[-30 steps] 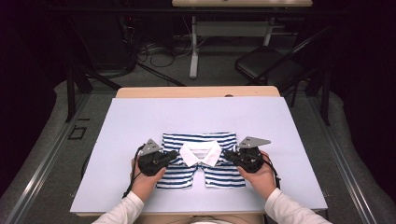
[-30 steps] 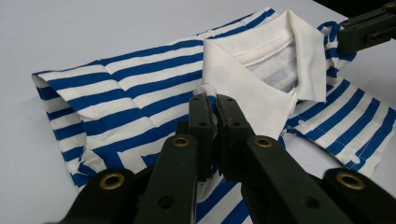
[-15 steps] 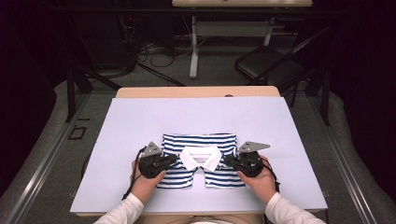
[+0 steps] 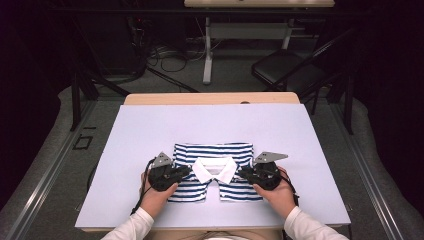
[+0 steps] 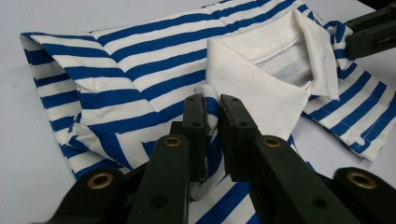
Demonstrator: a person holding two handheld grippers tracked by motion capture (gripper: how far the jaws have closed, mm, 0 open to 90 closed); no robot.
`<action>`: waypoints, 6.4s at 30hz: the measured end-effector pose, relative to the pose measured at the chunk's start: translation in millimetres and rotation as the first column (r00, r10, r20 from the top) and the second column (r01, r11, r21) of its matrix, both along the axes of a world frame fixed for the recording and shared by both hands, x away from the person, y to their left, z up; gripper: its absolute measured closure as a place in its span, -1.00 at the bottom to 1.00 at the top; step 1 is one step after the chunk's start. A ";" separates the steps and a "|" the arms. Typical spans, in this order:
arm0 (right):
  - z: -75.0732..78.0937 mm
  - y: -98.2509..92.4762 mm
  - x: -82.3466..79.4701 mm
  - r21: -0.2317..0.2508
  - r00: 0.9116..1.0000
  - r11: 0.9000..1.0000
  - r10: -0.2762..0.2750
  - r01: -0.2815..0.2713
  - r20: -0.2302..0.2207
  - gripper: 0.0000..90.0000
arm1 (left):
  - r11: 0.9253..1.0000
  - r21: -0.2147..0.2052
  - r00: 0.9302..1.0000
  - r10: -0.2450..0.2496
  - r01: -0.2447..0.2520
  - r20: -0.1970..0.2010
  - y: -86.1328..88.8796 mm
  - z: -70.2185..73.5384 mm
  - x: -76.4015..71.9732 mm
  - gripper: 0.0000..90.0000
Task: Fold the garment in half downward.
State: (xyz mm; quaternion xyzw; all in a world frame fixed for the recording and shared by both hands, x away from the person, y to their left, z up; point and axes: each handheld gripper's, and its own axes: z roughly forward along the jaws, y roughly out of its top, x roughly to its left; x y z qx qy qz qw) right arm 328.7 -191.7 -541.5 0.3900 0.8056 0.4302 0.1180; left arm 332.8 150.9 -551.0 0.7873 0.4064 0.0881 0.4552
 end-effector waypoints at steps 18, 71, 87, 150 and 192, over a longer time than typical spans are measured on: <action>6.6 4.2 1.6 -0.043 1.000 0.999 0.001 -0.002 -0.022 -0.27 | 1.000 0.008 0.998 0.028 -0.027 -0.056 1.4 2.3 0.7 -0.11; 60.9 23.1 55.1 -0.130 0.998 0.991 0.004 -0.013 -0.068 -0.42 | 0.997 0.062 0.992 0.044 -0.037 -0.115 0.3 57.4 49.2 -0.52; 52.2 24.0 75.1 -0.163 0.995 0.986 -0.032 0.017 -0.093 0.56 | 0.992 0.122 0.996 -0.008 0.019 -0.091 -21.6 55.0 66.5 0.49; 36.7 33.7 44.8 -0.095 0.980 0.989 0.099 -0.117 -0.171 1.00 | 0.977 0.139 0.971 -0.130 0.159 -0.199 -35.2 36.2 43.2 1.00; 14.7 29.8 -23.1 -0.014 0.957 0.977 0.206 -0.213 -0.205 1.00 | 0.962 0.097 0.952 -0.232 0.255 -0.199 -31.0 12.5 -20.6 1.00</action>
